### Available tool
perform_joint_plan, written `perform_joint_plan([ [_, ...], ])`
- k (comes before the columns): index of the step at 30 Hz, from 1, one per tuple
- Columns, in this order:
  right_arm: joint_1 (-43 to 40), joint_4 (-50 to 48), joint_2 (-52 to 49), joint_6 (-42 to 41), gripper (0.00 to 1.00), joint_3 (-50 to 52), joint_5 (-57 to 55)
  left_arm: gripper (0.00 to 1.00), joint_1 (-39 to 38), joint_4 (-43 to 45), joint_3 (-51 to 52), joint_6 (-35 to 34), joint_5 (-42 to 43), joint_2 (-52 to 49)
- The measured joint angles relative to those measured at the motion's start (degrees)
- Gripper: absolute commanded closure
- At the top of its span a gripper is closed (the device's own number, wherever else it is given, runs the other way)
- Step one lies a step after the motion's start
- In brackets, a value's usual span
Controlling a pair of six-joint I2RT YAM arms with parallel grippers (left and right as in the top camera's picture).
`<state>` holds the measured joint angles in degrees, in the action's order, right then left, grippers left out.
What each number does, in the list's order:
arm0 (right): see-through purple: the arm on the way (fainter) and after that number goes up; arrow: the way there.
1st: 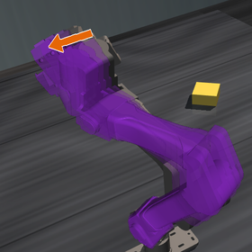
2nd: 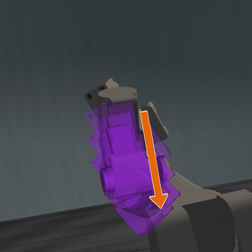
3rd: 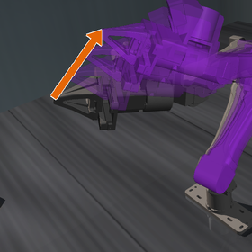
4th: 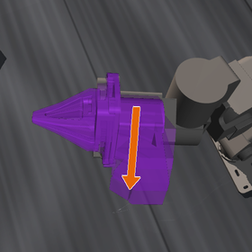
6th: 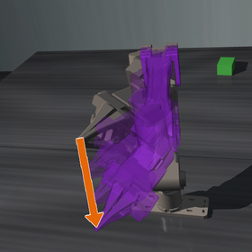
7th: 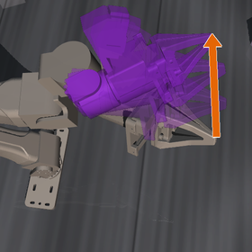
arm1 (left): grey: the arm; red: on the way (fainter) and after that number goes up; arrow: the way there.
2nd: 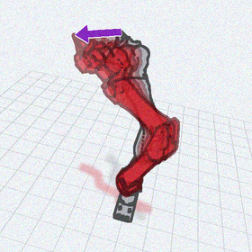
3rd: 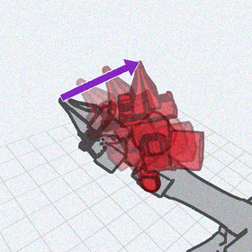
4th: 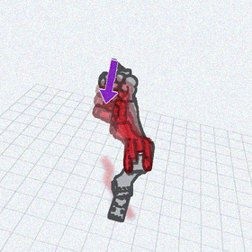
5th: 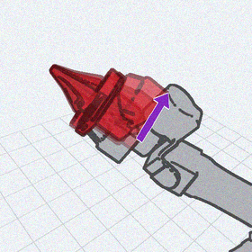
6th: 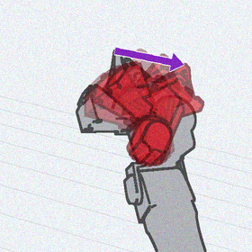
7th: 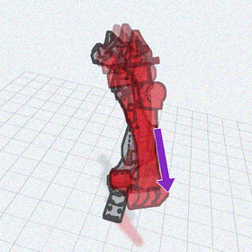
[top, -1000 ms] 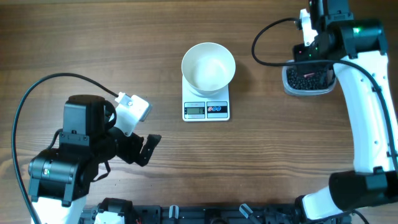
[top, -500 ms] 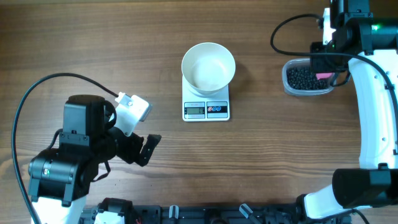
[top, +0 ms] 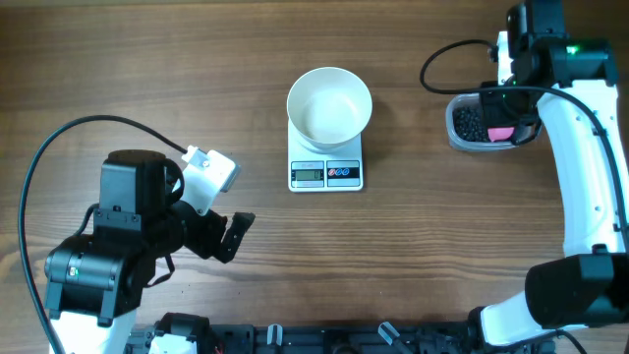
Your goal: Scoop item into bowl and weigh 150g on scale
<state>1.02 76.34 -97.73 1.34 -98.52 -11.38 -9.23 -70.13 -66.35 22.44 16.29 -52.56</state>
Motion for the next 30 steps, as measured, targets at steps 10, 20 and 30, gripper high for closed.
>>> perform_joint_plan([
  [10,0.00,-3.80,-0.04,0.00,0.96,1.01,0.02,0.00,0.00,0.02,0.00,0.00,0.00,0.00],
  [20,0.00,-6.60,-0.04,2.62,0.96,1.01,0.02,0.00,0.00,0.02,0.00,0.02,0.00,0.00],
  [30,0.00,-9.11,-0.61,5.18,0.96,3.08,0.00,0.00,0.00,0.02,0.00,0.02,0.00,0.00],
])
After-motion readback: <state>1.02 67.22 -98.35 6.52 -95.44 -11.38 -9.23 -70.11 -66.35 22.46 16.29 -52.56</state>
